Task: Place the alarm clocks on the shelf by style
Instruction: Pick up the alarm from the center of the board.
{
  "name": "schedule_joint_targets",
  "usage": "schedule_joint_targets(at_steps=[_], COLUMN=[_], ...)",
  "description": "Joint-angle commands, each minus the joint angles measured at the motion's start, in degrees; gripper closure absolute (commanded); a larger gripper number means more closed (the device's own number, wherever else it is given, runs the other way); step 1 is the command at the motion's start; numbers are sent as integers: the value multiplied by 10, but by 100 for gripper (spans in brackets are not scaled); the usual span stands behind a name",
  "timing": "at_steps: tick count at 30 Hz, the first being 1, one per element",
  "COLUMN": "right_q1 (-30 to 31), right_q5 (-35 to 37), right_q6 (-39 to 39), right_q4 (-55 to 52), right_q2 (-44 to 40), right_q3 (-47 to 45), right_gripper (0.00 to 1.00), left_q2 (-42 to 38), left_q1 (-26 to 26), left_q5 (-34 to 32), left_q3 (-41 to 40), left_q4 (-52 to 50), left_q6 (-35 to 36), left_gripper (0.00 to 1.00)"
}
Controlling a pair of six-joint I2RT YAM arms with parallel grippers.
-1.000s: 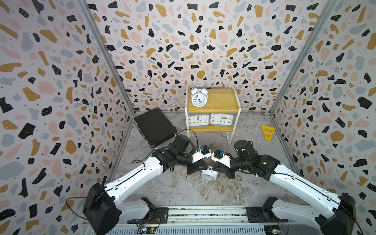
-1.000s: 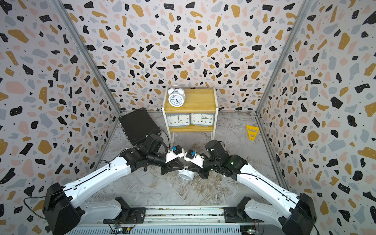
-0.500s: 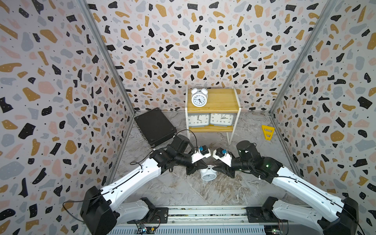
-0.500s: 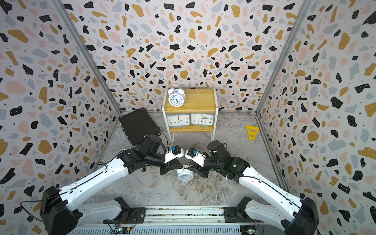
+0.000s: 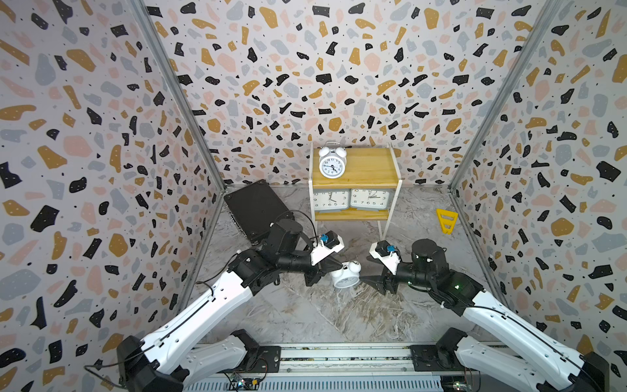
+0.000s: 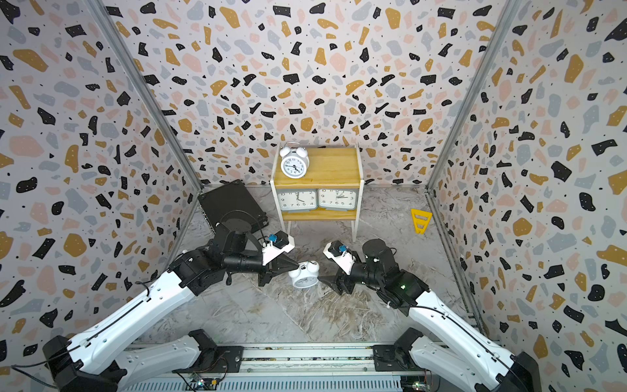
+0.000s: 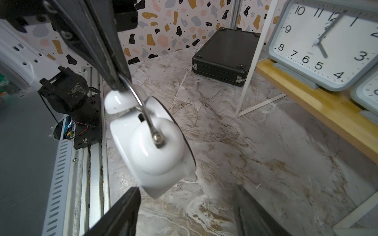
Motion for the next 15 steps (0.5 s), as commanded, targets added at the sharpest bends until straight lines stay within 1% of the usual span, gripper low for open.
schedule_joint_targets(at_steps=[1,5,11,15], right_q1=[-3,-3,-3,-3], right_q5=[-36,-84,-92,-133], right_q6=[12,7,-2,-12], right_q4=[31,31,27,20], right_q2=[-3,9,13,15], right_q3=[4,8,11,12], right_gripper=[24,24,23,23], left_q2=[-2,6,17,16], left_q1=[2,3,3,2], left_q5=[57,71,102,107], left_q3=[30,36,42,43], left_q4=[13,11,0,0], left_q6=[1,2,9,9], left_gripper=[100,100,100,100])
